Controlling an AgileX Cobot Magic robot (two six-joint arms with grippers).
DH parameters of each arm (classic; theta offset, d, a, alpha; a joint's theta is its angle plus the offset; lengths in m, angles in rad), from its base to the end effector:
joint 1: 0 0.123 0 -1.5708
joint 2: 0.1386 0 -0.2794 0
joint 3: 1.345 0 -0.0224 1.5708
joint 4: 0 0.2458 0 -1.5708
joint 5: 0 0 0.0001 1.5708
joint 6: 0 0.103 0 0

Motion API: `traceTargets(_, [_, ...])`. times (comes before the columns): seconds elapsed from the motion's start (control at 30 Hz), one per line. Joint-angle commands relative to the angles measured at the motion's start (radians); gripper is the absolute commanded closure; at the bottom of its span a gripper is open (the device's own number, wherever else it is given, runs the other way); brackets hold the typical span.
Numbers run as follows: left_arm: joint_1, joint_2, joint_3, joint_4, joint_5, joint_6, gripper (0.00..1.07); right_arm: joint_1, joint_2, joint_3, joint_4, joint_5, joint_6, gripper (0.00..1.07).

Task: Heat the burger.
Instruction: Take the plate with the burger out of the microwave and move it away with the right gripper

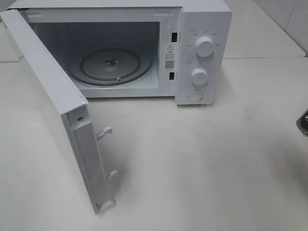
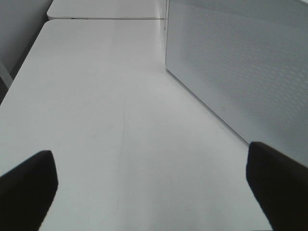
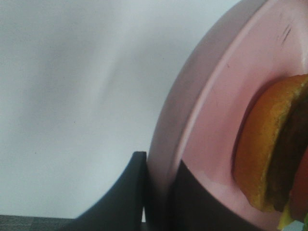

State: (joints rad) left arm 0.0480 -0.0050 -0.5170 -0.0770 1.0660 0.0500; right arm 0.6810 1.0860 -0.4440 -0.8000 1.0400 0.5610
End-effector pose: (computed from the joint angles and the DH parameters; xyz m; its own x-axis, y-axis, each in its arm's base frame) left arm 0.0044 -0.0067 0.2739 -0.4393 -0.0084 -0.8983 0.0181 0.9997 -0.0182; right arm 0.1470 0.0371 0.1953 -0.8004 -0.5673 -0.1936 -0.3618 0.7148 -0.5985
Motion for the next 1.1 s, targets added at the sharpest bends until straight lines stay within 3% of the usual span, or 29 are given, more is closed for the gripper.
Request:
traceTargets(0.03, [0.002, -0.019, 0.001, -0.002, 0.004, -0.004, 0.07, -0.003, 0.051, -0.022, -0.085, 0.023, 0.073, 1.07])
traceTargets(0.63, [0.002, -0.019, 0.001, -0.002, 0.004, -0.004, 0.07, -0.003, 0.547, -0.073, -0.1, -0.051, 0.536, 1.03])
traceTargets(1.1, [0.002, -0.019, 0.001, -0.002, 0.004, -0.004, 0.07, -0.003, 0.764, -0.073, -0.145, -0.147, 0.61, 0.99])
